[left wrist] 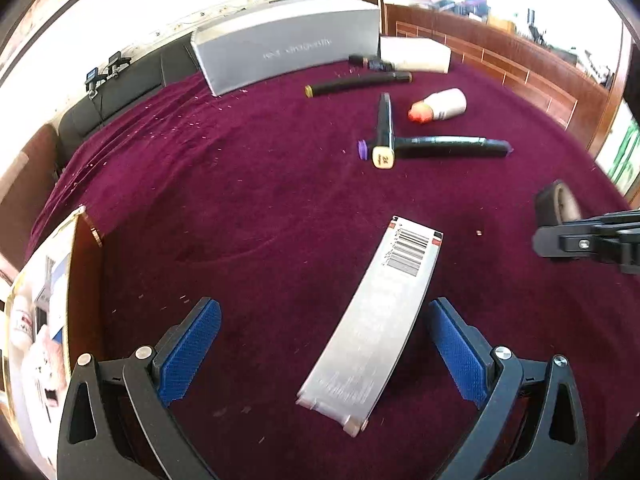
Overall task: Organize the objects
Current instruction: 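Move the left gripper to the white red-ended box while the right gripper approaches the black tape roll, then grasp and lift the white box with the left gripper while the right gripper grips the tape roll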
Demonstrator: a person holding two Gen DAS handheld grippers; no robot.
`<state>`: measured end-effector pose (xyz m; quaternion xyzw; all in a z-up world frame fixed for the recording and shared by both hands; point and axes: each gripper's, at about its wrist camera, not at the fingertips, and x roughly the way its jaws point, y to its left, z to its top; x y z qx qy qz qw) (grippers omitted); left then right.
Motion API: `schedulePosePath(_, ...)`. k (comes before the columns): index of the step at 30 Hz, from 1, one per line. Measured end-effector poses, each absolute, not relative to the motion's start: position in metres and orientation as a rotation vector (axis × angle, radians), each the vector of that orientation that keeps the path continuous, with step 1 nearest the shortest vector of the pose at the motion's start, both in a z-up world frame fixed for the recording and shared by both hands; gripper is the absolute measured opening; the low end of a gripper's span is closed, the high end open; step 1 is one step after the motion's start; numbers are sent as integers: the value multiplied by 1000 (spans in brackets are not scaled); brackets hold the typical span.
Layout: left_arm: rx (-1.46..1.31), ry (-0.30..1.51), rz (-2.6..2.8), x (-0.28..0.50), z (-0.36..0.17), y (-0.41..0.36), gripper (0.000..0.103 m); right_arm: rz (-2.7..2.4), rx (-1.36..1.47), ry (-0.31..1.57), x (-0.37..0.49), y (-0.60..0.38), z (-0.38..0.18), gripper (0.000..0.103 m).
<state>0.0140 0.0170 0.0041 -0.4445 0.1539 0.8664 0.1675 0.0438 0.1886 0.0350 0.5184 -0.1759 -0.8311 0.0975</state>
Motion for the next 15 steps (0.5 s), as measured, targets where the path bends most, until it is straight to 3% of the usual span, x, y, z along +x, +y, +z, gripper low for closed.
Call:
schedulePosePath(2, -1255, 401, 2462, 13, 4, 21, 94, -2462, 1536, -528, 41, 188, 34, 13)
schedulePosePath(6, -1245, 336, 2412, 19, 11, 21, 23, -2474, 1541, -518, 39, 186, 36, 12)
schedulePosePath(15, -1222, 173, 2445, 40, 33, -18, 23, -2516, 1503, -462, 44, 173, 49, 11)
